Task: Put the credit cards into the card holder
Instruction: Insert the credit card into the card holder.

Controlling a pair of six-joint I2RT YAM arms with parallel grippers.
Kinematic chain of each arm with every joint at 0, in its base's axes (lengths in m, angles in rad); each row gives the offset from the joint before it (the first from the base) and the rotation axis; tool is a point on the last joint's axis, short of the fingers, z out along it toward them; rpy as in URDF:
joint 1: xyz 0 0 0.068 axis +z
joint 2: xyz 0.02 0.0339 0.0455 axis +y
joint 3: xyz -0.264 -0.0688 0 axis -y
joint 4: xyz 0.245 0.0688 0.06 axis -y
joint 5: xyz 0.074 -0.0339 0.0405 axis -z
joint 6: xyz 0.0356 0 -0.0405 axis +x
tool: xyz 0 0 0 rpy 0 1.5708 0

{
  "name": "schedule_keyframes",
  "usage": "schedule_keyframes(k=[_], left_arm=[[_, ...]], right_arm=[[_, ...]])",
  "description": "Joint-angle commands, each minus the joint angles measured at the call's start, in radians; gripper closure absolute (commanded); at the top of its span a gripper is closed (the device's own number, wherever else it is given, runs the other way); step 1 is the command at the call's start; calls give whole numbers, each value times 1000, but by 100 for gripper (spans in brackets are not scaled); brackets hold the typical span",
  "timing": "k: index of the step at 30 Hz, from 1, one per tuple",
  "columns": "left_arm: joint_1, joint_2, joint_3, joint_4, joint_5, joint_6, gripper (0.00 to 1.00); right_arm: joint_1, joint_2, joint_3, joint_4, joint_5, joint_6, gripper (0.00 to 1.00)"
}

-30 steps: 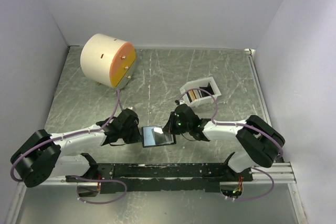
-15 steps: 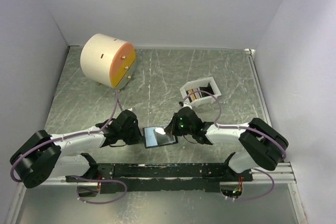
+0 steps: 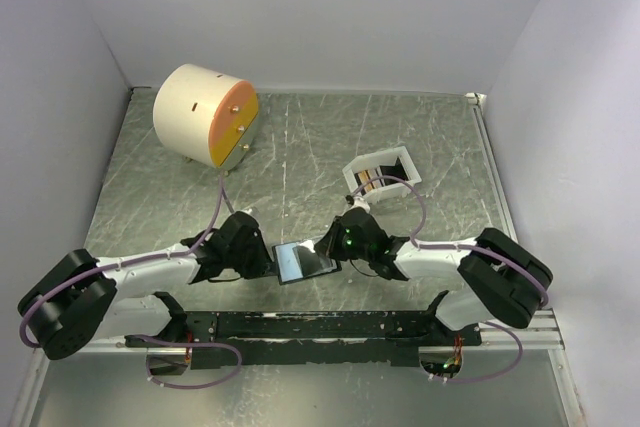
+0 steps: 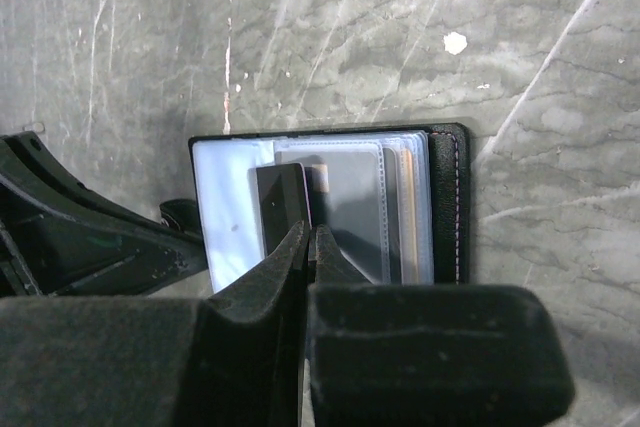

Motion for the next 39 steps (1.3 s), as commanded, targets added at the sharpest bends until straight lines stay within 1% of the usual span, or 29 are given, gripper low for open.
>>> schedule_keyframes(k=[1,3,6,11,12,14,15,16,17,19,23,26,32,35,39], left_arm=[[-1,-3,-39,88,72,-36,81],[-2,-1,-42,95,76,-42,81],[-2,9,-32,91,76,-37,81],[-2,18,-37,102,72,-40,81],[-2,21,-38,99,69,-41,81],[-2,26,-40,101,67,-41,81],[-2,28,-39,100,68,-40,81],[-2,31,-38,98,68,-38,81],[-2,31,-36,94,66,-37,81],[-2,27,-34,85,61,-35,81],[-2,9,-22,65,60,-37,79],[-2,-21,13,30,55,-35,74],[-2,-32,115,0,58,-26,72],[-2,11,148,26,69,-20,74],[-2,102,160,83,99,-16,79]], right_arm=[[15,26,-26,92,29,48,100],[34,29,-34,108,38,56,100],[60,21,-26,83,74,53,100],[70,-8,-38,72,107,62,100],[69,-13,-30,60,100,51,100],[53,-12,14,18,25,-14,100],[46,-6,46,-20,-22,-72,91],[38,3,84,-74,-62,-117,77],[37,8,115,-129,-81,-156,71],[33,5,147,-204,-124,-207,66],[25,-51,143,-285,-155,-238,61],[-15,-81,146,-327,-214,-278,60],[-89,-40,207,-426,-320,-398,60],[-128,-34,200,-407,-380,-415,59],[-162,-38,185,-387,-415,-421,59]])
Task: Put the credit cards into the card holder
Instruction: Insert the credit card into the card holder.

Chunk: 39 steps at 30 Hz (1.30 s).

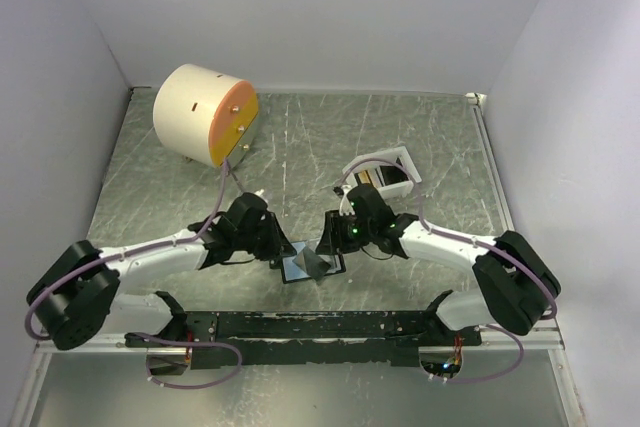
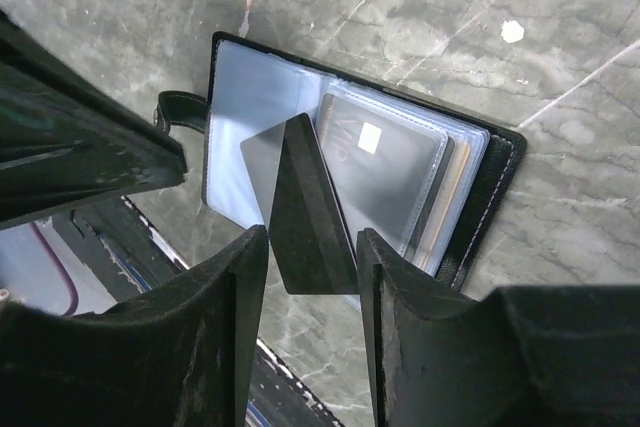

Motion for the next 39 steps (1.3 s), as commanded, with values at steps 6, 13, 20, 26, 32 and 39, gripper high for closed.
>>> schedule_keyframes(k=[6,13,20,26,32,39], left_arm=[[-2,204,-2,178,92,9,87],[-2,248,-11,163,65,12,88],[-2,241,-39,165,52,7,88],[-2,236,-51,174,48,4,88],[-2,173,-47,132,44,-4,82],[-3,139,-34,95,15,7,85]], right_arm=[[-37,64,16,13,-128,-70,59],[-43,118,37,13,-155,-89,59],[-43,174,53,8,-202,-99,59],[-45,237,80,-8,-257,-105,62],[-46,197,102,-97,-154,-79,62],[-45,64,47,-164,-51,50,61]])
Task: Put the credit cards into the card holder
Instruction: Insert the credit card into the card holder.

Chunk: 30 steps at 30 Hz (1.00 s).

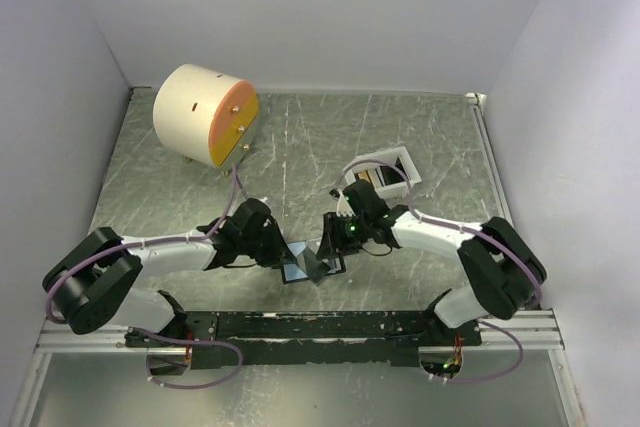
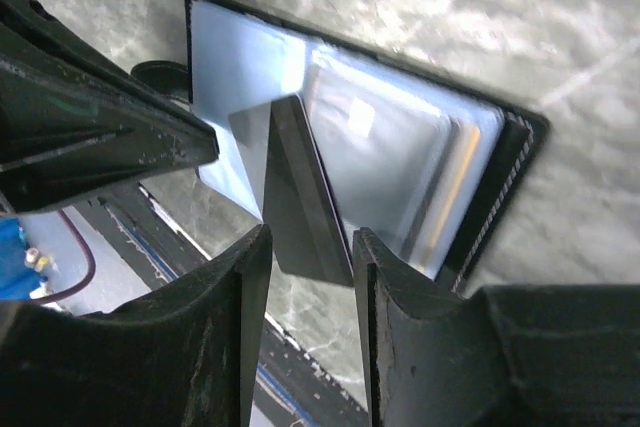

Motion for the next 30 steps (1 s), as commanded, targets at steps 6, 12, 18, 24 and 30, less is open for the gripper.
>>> schedule_keyframes(k=[6,12,18,24,30], left_arm=[[-3,56,7,4,-17,14,86],[-4,76,-13,13,-25,13,87],[-3,84,-22,24,-24,9,87],[-3,78,-8,-5,-37,21,87],[-3,70,-10,-12,-40,22,87]], right_arm=[[-2,-99,-91,-25,95,133,61],[5,-51,-92,11,61,129,61],[11,-49,-115,64,5,140,62],[11,-42,-97,55,-12,114,77],[11,-25,-80,54,-41,100,92]])
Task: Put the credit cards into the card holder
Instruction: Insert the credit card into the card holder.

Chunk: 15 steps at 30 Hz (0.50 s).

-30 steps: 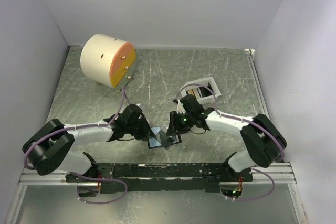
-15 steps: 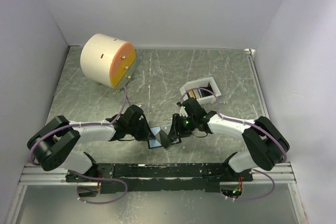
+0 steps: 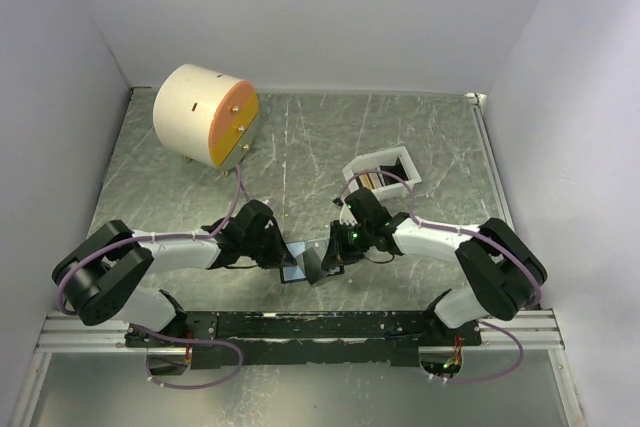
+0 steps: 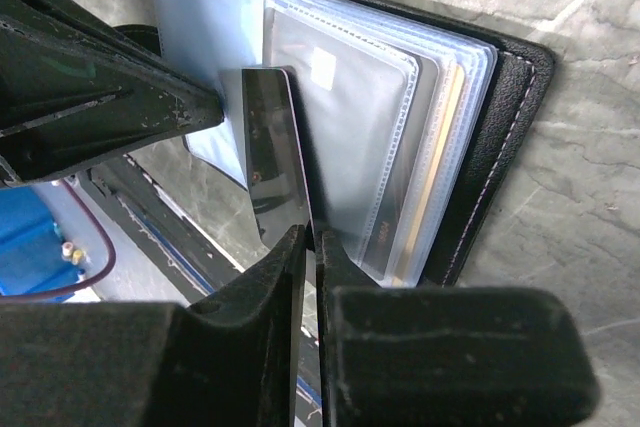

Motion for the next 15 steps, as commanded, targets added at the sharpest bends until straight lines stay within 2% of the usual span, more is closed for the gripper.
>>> schedule_keyframes(k=[1,8,11,15], left_arm=[[-4,10,-6,-41,-36,19,87],[-3,-2,-12,-38,-33,10,86],[-4,-30,-6,-58,-25,4,79],[-3,-125,13,-164,-69,-1,71]], right_arm=[[2,20,13,21,-45,-14,93],[3,24,4,61,-77,-11,100],[3,16,-9,74,-52,-1,100],[1,-15,-43,111,-3,22,100]])
